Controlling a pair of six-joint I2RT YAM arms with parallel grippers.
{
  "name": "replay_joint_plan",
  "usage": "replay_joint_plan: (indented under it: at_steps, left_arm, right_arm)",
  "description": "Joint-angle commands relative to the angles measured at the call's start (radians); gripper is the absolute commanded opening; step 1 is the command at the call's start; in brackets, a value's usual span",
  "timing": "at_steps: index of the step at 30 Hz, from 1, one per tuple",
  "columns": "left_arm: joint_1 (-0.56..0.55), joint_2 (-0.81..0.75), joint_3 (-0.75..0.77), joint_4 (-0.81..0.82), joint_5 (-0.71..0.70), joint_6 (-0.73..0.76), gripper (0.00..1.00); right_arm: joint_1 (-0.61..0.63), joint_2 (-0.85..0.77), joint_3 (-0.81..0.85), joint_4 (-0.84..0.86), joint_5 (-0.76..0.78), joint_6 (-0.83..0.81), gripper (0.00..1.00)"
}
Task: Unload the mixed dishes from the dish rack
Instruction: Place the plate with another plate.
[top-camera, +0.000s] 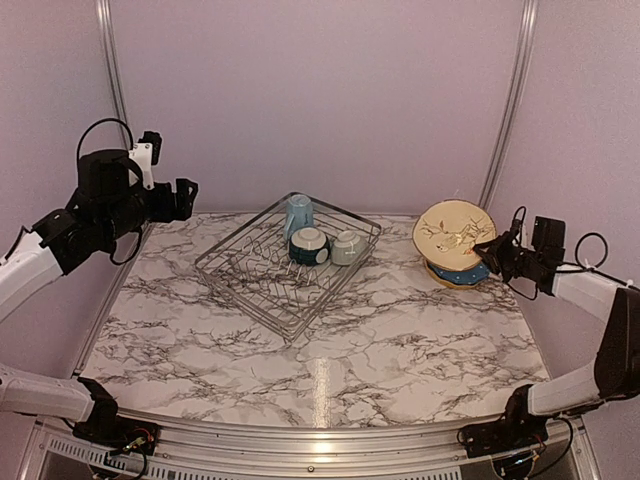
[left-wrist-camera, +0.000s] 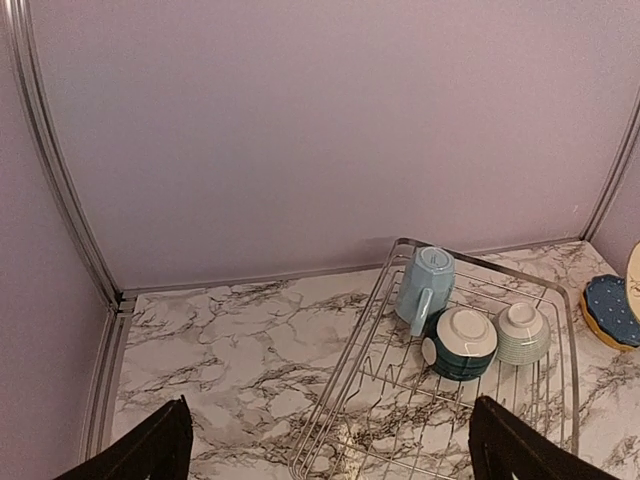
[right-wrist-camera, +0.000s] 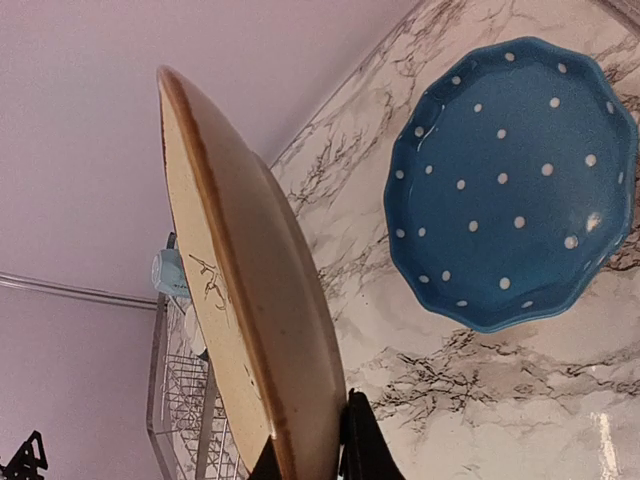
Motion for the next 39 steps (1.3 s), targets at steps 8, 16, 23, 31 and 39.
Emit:
replay_joint_plan:
  at_steps: [8,16,23,31,39]
  left_arm:
    - [0.01,-0.041,-0.053,0.043,-0.048,0.046,0.99]
    - [0.01,-0.051,-0.056,0.045,-0.029,0.041,0.99]
    - [0.01,-0.054,-0.058,0.047,-0.021,0.036,0.99]
    - [0.01,-0.052,-0.059,0.046,-0.025,0.037,0.99]
    - [0.011,-0.044,-0.061,0.048,-0.032,0.039,0.99]
  right_arm:
    - [-0.112,0.124,0.111,0.06,-0.037,-0.006,0.0]
    - [-0.141,0.239,0.177,0.06,-0.021,-0.013,0.0]
    - [-0.154,0.313,0.218,0.061,-0.021,-0.032,0.0]
    - [-0.182,0.396,0.272,0.05,-0.038,-0.06,0.0]
    - [-0.184,0.478,0.302,0.065,-0.058,-0.076,0.04]
